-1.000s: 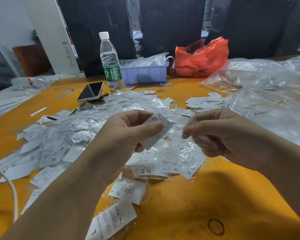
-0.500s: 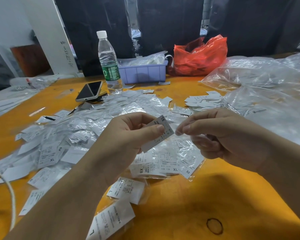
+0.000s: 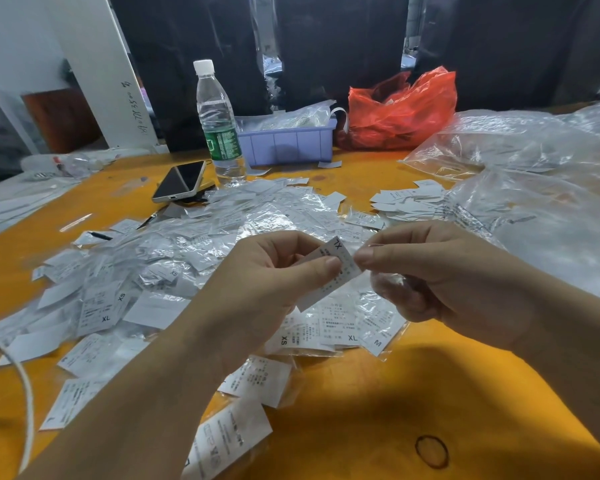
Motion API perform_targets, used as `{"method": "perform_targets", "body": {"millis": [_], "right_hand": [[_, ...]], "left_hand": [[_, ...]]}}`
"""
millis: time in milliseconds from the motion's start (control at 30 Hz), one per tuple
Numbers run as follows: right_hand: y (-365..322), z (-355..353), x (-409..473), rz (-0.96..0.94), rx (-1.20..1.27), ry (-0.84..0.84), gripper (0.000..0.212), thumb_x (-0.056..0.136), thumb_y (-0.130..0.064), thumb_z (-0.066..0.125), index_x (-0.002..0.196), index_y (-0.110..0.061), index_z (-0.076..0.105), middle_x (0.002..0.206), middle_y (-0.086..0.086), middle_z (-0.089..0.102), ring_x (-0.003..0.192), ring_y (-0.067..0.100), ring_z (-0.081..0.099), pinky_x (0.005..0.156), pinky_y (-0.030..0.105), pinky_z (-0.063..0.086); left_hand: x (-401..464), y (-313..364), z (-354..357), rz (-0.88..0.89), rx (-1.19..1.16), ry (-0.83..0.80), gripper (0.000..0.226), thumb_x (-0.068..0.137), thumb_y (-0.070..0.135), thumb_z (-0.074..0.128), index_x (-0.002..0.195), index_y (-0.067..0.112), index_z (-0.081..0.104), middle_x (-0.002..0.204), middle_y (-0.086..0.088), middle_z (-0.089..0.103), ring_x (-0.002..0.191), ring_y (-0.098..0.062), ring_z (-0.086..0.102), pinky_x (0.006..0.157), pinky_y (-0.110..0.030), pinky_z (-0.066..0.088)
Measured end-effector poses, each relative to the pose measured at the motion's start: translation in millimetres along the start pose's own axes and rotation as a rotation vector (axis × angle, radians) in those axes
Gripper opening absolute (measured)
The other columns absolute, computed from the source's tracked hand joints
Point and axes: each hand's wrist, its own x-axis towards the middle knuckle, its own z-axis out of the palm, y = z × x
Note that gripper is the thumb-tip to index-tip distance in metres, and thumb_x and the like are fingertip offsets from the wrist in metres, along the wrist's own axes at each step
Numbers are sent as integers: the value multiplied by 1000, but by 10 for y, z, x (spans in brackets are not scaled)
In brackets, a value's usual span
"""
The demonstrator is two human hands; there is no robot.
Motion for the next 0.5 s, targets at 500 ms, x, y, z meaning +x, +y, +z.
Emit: {"method": "perform_targets", "body": {"millis": [500], "right_hand": [[27,104,4,-55,-109,101,10,79,-18,72,75,-9,73,64,2,56,54,8,46,49,25,37]], "left_hand": [[-2,-24,-20,-58,129,-47,33,59,38,77,86,21,75,83,-2,75,68,-7,68,54,-15,46]]}}
